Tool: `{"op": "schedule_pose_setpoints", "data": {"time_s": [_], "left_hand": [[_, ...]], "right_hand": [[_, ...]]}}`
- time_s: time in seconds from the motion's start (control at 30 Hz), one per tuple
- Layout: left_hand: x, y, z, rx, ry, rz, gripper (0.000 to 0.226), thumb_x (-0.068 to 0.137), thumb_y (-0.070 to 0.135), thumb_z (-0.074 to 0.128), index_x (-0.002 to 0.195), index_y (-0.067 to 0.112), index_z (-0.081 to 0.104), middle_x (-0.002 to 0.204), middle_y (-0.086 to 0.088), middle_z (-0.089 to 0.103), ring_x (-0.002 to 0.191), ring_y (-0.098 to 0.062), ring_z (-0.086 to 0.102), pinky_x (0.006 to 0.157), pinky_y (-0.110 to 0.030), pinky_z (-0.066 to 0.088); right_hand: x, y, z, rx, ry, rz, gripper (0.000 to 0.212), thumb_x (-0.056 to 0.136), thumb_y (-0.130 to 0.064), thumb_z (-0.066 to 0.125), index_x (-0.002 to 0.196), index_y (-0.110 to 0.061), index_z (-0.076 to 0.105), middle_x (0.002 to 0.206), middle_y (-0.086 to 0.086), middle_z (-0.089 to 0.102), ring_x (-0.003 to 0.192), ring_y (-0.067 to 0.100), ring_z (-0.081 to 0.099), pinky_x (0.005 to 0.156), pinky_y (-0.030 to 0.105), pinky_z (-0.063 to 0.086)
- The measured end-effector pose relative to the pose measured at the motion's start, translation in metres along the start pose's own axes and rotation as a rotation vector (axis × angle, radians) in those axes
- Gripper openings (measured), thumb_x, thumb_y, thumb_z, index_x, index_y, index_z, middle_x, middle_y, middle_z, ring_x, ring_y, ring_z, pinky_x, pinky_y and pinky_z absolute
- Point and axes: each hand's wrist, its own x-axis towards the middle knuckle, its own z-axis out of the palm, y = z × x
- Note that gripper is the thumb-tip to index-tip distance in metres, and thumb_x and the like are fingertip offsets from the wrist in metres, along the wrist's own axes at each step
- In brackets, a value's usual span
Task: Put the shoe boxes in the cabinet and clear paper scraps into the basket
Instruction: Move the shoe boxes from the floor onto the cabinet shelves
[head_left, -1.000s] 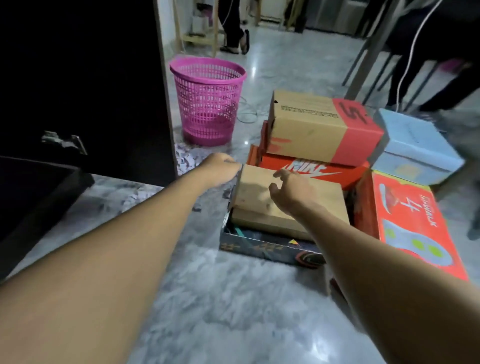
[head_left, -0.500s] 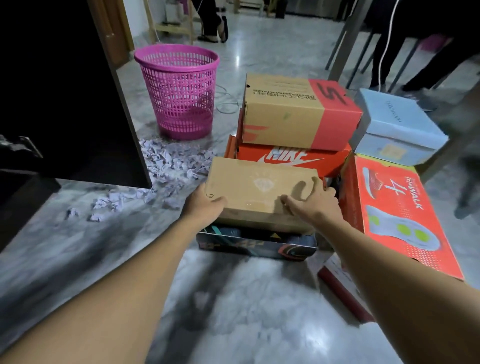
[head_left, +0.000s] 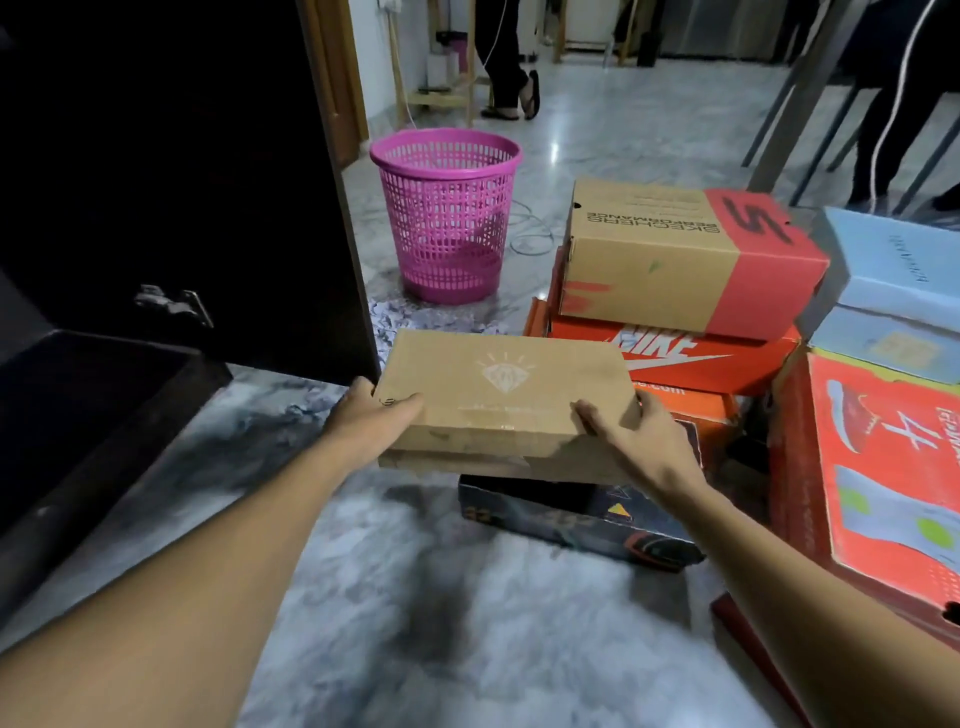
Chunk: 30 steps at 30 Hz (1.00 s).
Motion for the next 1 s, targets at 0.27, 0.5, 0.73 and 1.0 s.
{"op": "schedule_pose_setpoints", "data": {"time_s": [0.27,0.5,0.73,1.0], "left_hand": [[-0.031,-0.028,-0.120,0.021,0.135,-0.068,0.048,0.084,0.049,0.060,0.120,0.020,0.045,0.117,0.005,0.044,0.105,-0.017,0.048,0.083,-0.038,0.055],[-0.063,-0.089,-0.209,-0.250,0.331,-0.260,0.067,0.084,0.050,0.062,0.136,0.016,0.037,0.129,-0.002,0.043,0.109,-0.023,0.050,0.085,-0.045,0.058],[-0.075,-0.123,-0.269,-0.503,0.852,-0.282,0.089,0.087,0.037,0.068,0.153,0.007,0.018,0.155,-0.014,0.029,0.141,-0.031,0.033,0.112,-0.039,0.032],[-0.080,-0.194,-0.312,-0.497,1.179,-0.441,0.066,0.082,0.039,0.072,0.129,0.004,0.043,0.133,-0.018,0.053,0.121,-0.039,0.052,0.099,-0.041,0.041]], "right_hand": [[-0.016,-0.089,0.063,0.167,-0.198,-0.215,0.074,0.075,-0.065,0.070,0.129,-0.018,0.051,0.113,-0.002,0.061,0.106,0.020,0.061,0.097,0.039,0.049],[-0.034,-0.190,0.131,0.172,-0.497,-0.349,0.078,0.068,-0.062,0.078,0.130,-0.024,0.049,0.102,-0.004,0.067,0.087,0.010,0.065,0.078,0.028,0.054],[-0.042,-0.314,0.209,0.211,-0.673,-0.412,0.090,0.064,-0.060,0.083,0.139,-0.029,0.045,0.122,-0.002,0.060,0.099,0.018,0.066,0.061,0.031,0.058],[-0.084,-0.375,0.328,0.405,-0.824,-0.453,0.038,0.089,-0.031,0.071,0.123,-0.017,0.061,0.116,0.005,0.067,0.107,0.024,0.064,0.094,0.040,0.053]]}}
